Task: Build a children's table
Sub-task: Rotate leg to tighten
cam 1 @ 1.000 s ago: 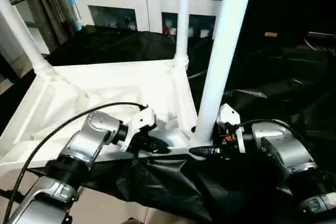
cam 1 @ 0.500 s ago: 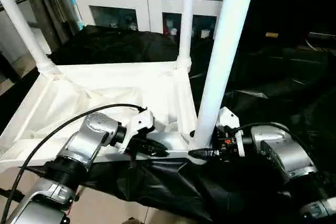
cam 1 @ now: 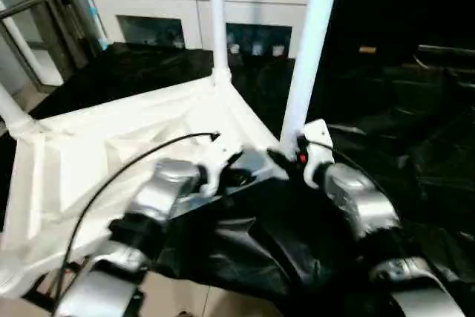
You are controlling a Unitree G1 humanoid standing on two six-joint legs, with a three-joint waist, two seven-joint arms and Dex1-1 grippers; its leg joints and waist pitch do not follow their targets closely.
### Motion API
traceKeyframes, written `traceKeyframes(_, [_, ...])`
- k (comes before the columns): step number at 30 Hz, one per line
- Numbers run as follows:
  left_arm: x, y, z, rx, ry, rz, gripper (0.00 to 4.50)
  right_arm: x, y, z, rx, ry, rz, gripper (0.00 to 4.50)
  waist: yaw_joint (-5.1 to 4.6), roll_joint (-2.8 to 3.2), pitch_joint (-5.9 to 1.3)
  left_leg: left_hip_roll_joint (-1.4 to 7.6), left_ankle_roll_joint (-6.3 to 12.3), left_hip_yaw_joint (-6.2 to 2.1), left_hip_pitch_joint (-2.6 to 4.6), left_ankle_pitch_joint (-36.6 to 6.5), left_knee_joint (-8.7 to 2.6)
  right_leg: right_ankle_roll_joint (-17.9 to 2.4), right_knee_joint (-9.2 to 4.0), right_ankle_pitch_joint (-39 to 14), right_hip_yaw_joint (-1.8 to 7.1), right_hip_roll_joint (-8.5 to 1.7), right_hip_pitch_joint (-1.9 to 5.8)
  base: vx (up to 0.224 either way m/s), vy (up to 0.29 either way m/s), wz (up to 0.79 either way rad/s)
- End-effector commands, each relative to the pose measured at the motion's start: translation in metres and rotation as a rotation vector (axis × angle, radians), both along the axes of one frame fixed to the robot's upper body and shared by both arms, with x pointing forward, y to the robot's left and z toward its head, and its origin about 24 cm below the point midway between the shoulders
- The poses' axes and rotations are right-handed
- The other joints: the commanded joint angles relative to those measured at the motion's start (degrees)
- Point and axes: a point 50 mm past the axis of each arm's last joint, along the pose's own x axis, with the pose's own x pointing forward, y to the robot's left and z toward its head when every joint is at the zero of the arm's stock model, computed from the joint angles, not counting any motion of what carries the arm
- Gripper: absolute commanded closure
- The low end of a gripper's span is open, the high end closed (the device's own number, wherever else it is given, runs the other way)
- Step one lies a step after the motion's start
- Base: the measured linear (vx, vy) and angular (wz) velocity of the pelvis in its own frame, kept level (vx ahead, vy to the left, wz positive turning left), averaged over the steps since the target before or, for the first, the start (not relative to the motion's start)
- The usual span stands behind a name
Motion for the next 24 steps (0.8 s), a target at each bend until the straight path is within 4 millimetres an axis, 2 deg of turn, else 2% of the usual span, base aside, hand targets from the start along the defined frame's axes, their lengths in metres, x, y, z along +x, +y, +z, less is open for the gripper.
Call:
traceKeyframes(1, [0.003,-0.029,0.022,-0.078,-0.079,-0.053,4.5,-0.021,0.046,-0.025,0.047,0.122,0.168,1.27,-0.07,-0.16,-2.65,0.37,-0.86,-0.1,0.94,-20.17,-4.55,-8.49,-5.45,-21.47,0.97,-1.8,1.56,0.0,0.0,0.0])
traceKeyframes(4, [0.001,-0.028,0.021,-0.077,-0.078,-0.076,4.5,-0.02,0.046,-0.024,0.06,0.117,0.177,1.06,-0.17,-0.04,-2.79,0.43,-0.73,-0.07,0.75,-18.82,-4.56,-9.59,-5.07,-17.42,0.96,-1.7,1.73,0.0,0.0,0.0])
traceKeyframes(7, [-0.003,-0.022,0.019,-0.077,-0.067,-0.131,4.5,-0.022,0.043,-0.018,0.037,0.07,0.261,0.69,-0.29,0.02,-2.94,0.45,-0.5,0.02,0.69,-18.38,-4.46,-10.58,-4.82,-14.59,0.94,-1.68,1.91,0.0,0.0,0.0])
traceKeyframes(9, [-0.004,-0.019,0.019,-0.072,-0.067,-0.151,4.5,-0.023,0.042,-0.016,0.034,0.055,0.31,0.69,-0.31,-0.06,-3.01,0.43,0.21,0.04,0.58,-17.17,-4.38,-11.21,-4.63,-12.42,0.89,-1.68,2.17,0.0,0.0,0.0])
traceKeyframes(10, [-0.007,-0.013,0.018,-0.066,-0.061,-0.188,4.5,-0.028,0.039,-0.011,0.036,0.03,0.414,0.69,-0.25,-0.13,-3.05,0.53,0.43,0.05,0.61,-16.79,-4.33,-11.33,-4.59,-11.64,0.89,-1.68,2.25,0.0,0.0,0.0])
traceKeyframes(11, [-0.007,-0.012,0.018,-0.065,-0.06,-0.191,4.5,-0.029,0.038,-0.011,0.036,0.029,0.423,0.69,-0.19,-0.12,-3.12,0.53,1.07,0.13,0.52,-15.72,-4.14,-11.83,-4.33,-9.42,0.9,-1.62,2.39,0.0,0.0,0.0])
traceKeyframes(13, [-0.011,-0.004,0.018,-0.062,-0.046,-0.249,4.5,-0.037,0.029,-0.005,0.032,0.012,0.564,0.69,-0.02,-0.27,-3.17,0.56,2.11,0.15,0.37,-13.86,-3.98,-12.57,-4.06,-6.64,0.81,-1.57,2.71,0.0,0.0,0.0])
traceKeyframes(15, [-0.013,-0.002,0.018,-0.06,-0.043,-0.27,4.5,-0.04,0.025,-0.003,0.028,0.013,0.606,0.69,-0.05,-0.11,-3.25,0.64,3.11,0.32,0.37,-12.31,-3.79,-14.01,-3.64,-3.82,0.8,-1.5,2.62,0.0,0.0,0.0])
traceKeyframes(16, [-0.014,-0.001,0.018,-0.064,-0.042,-0.292,4.5,-0.042,0.023,-0.003,0.028,0.018,0.636,0.69,0.02,-0.33,-3.3,0.66,3.4,0.39,0.46,-11.91,-3.65,-14.54,-3.54,-3.3,0.79,-1.49,2.68,0.0,0.0,0.0])
traceKeyframes(21, [-0.024,0.011,0.022,-0.067,-0.02,-0.439,4.5,-0.054,0.004,0.004,0.022,0.054,0.813,0.69,0.53,-0.3,-3.3,0.94,4.52,0.54,0.64,-11.58,-3.53,-15.53,-3.32,-2.21,0.8,-1.51,2.64,0.0,0.0,0.0])
traceKeyframes(24, [-0.027,0.017,0.022,-0.047,-0.001,-0.483,4.5,-0.058,-0.003,0.008,0.016,0.07,0.881,0.69,0.59,-0.32,-3.15,0.99,4.5,0.58,0.75,-12.73,-3.62,-15.77,-3.42,-3.85,0.82,-1.52,2.5,0.0,0.0,0.0])
